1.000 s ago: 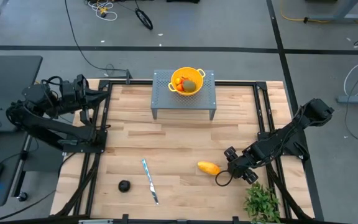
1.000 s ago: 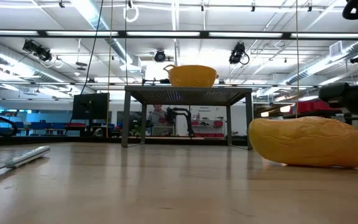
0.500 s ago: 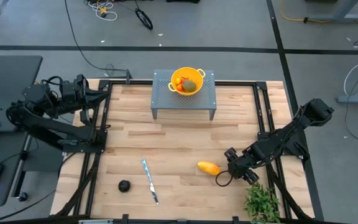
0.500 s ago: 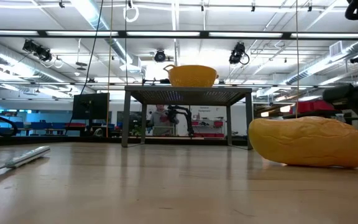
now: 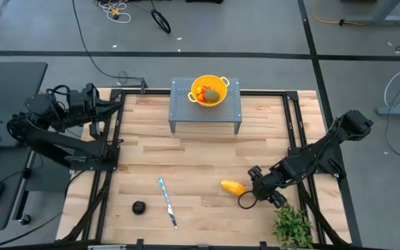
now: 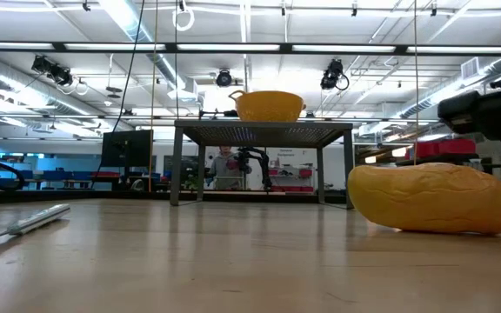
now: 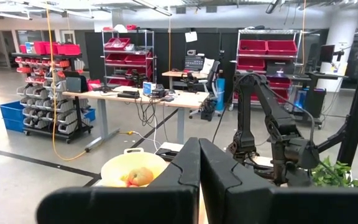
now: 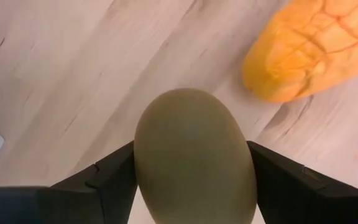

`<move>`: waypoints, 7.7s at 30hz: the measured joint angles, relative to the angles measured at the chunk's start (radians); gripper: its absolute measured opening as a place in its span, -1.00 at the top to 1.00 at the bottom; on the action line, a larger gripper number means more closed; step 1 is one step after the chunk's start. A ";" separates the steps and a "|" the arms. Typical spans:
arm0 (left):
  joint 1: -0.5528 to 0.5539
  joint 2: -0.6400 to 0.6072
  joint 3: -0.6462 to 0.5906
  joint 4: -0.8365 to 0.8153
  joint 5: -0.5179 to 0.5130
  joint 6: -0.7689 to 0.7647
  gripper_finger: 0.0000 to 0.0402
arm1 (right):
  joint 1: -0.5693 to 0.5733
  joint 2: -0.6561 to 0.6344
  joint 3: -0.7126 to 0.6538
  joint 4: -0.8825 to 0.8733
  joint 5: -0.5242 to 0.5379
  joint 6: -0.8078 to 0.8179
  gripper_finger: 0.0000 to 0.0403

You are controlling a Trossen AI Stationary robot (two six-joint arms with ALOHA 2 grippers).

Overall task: Pick & Place Fruit
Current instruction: Put the kiwi into the yellow colander bowl on the shelf

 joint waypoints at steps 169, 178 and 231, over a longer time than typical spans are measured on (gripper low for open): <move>0.000 0.000 0.000 0.003 -0.026 0.027 0.99 | -0.980 -0.213 0.336 0.526 0.094 -0.041 -0.35; 0.000 0.000 0.000 0.002 -0.026 0.031 0.99 | -0.980 -0.142 0.335 0.665 0.093 -0.045 -0.35; 0.000 0.000 0.000 0.003 -0.030 0.061 0.99 | -1.100 -0.054 0.335 1.003 0.104 0.038 -0.35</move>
